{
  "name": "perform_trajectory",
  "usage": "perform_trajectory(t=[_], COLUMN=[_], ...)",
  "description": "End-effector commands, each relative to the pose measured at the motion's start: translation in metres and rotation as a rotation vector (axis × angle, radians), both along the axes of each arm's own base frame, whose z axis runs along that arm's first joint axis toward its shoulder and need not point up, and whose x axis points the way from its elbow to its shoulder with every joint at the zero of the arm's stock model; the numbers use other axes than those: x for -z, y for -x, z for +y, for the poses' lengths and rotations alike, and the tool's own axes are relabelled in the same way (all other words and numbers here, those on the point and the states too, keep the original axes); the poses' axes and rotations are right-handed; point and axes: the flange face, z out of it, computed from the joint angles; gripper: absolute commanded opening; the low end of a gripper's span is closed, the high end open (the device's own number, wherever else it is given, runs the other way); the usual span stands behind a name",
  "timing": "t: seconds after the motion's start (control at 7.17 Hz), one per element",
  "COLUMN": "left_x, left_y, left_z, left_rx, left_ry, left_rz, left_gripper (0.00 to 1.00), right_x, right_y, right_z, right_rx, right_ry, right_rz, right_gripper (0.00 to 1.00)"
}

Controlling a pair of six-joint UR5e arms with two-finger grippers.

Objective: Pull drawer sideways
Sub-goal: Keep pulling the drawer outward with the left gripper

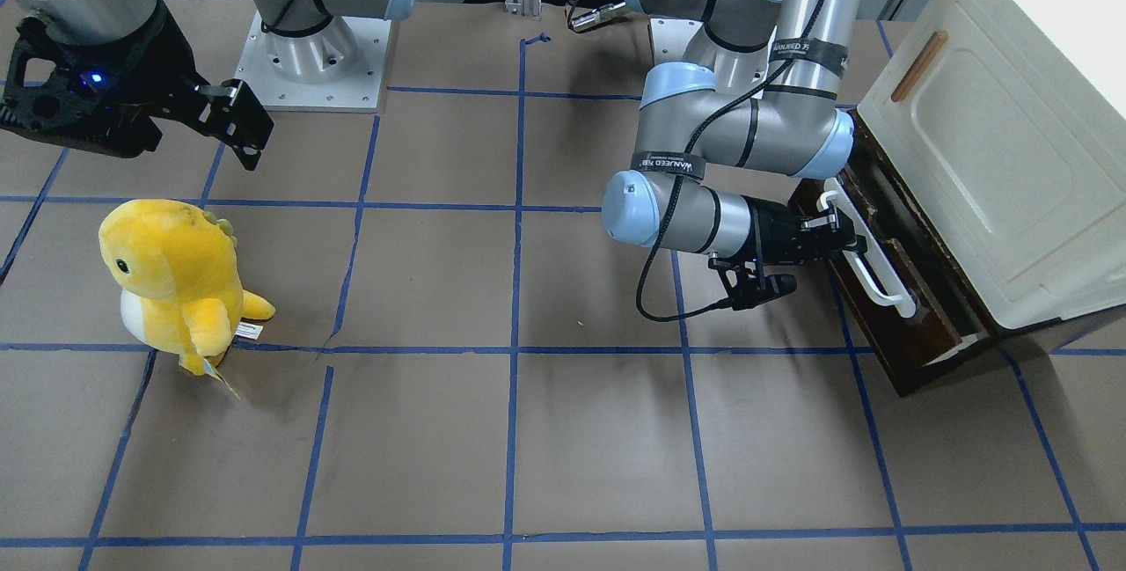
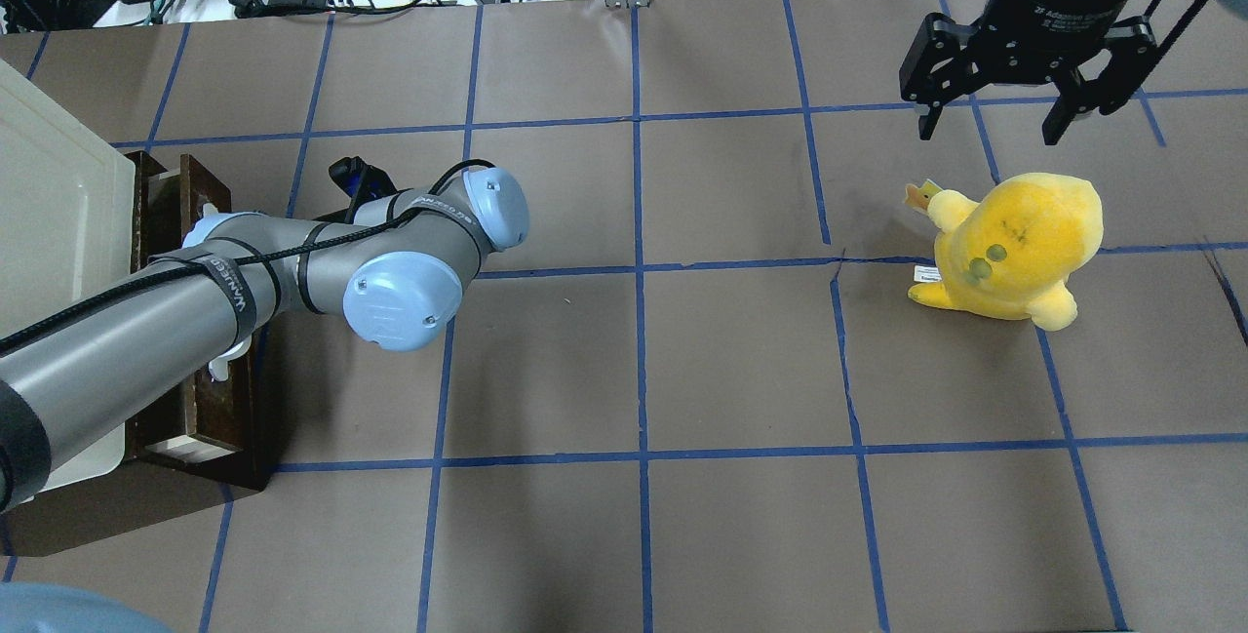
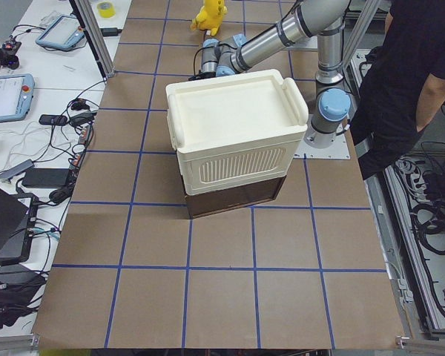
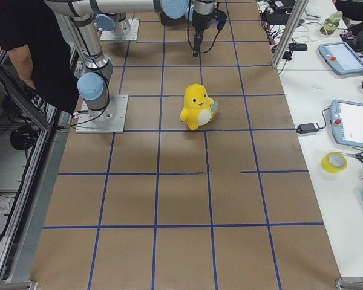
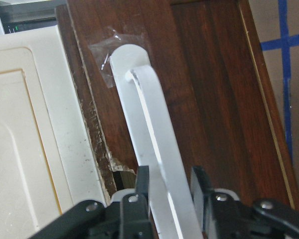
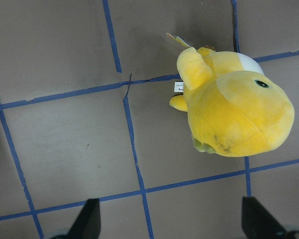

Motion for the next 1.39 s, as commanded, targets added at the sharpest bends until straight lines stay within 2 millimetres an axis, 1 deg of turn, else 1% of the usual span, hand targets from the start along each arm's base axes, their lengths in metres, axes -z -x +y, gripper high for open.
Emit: perform_trajectory(t=[0.0, 0.42, 0.7, 0.84, 1.25], left_x=[0.0036, 0.0064, 0.0051, 0.0045, 0.0076], left_y=[0.0006, 0.0005, 0.0006, 0.0007, 0.0015], left_z=[-0.0038, -0.0035, -0.0040, -0.0046, -0.0047], left_rx=[0.000, -0.001, 0.001, 0.002, 0.003], left_ry=[-0.004, -0.009, -0.011, -0.010, -0.016], left_rz=[-0.001, -0.002, -0.001, -0.001, -0.002], left_gripper=[0.40, 0.38, 0.23, 0.20, 0.20], right_x=[0.0000, 0.0000, 0.0000, 0.0000, 0.0000], right_y=[-0.0001, -0.0001, -0.0001, -0.0001, -0.0001], right_z=[0.0000, 0.0000, 0.0000, 0.0000, 0.0000], right_rx=[0.000, 0.000, 0.000, 0.000, 0.000], right_ry=[0.000, 0.000, 0.000, 0.000, 0.000], right_rz=[0.000, 0.000, 0.000, 0.000, 0.000], right_gripper=[1.00, 1.00, 1.00, 1.00, 1.00])
